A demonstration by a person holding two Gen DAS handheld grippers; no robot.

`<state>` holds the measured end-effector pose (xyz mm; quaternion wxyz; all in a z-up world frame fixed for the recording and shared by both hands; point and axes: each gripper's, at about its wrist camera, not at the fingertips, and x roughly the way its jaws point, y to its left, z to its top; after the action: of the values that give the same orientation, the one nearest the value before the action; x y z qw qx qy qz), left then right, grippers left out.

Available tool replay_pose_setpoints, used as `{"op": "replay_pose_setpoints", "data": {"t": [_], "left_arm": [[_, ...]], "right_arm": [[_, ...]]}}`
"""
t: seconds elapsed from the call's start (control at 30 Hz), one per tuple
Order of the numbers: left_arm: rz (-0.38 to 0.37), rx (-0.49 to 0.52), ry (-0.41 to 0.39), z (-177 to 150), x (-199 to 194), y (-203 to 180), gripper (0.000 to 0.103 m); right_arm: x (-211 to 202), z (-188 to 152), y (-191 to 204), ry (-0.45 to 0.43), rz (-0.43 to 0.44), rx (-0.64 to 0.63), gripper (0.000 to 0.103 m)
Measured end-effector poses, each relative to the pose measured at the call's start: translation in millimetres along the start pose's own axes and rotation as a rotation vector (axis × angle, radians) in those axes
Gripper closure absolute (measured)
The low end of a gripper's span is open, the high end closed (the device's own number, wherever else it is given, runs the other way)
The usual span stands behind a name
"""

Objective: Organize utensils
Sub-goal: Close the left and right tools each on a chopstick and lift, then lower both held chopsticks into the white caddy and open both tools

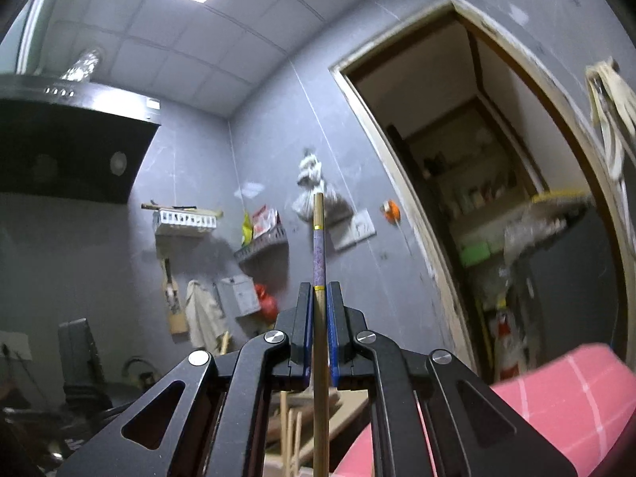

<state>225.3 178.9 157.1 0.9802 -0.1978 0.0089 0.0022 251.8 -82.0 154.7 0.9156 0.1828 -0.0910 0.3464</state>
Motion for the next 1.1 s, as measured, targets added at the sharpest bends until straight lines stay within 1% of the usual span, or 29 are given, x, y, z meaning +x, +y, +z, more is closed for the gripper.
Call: {"op": "replay_pose_setpoints", "data": {"t": [0.07,0.17,0.33,0.53,0.67,0.9,1.1], "left_arm": [[0.01,-0.006,-0.033,6.0,5.0,10.3,0.1],[0.025,-0.023,-0.068,9.6,11.5,19.7,0.1],[0.056,-0.058,-0.084,0.1,22.2,31.1,0.1],[0.088,-0.059,-0.065,-18.8,30.7,33.0,0.1],[0.086,-0.048,-0.042,-31.8,33.2,29.0,0.1],[0.089,-0.018,0.006,-55.7,36.7,25.6,0.1],[0.091,-0.007,0.047,-69.9,34.2,25.2,0.1]], "right_arm": [[8.2,-3.5,3.4,-0.036,-0.015,-0.04,0.098],[15.6,-9.3,0.6,-0.061,-0.044,-0.055,0.098],[23.3,-21.0,-11.9,-0.058,-0.084,-0.06,0.098],[29.6,-37.9,-24.4,-0.029,-0.115,-0.048,0.098],[29.6,-48.4,-30.0,-0.002,-0.121,-0.036,0.098],[26.3,-57.1,-30.7,0.045,-0.121,-0.039,0.098],[23.2,-61.8,-30.7,0.119,-0.135,-0.034,0.098]]}}
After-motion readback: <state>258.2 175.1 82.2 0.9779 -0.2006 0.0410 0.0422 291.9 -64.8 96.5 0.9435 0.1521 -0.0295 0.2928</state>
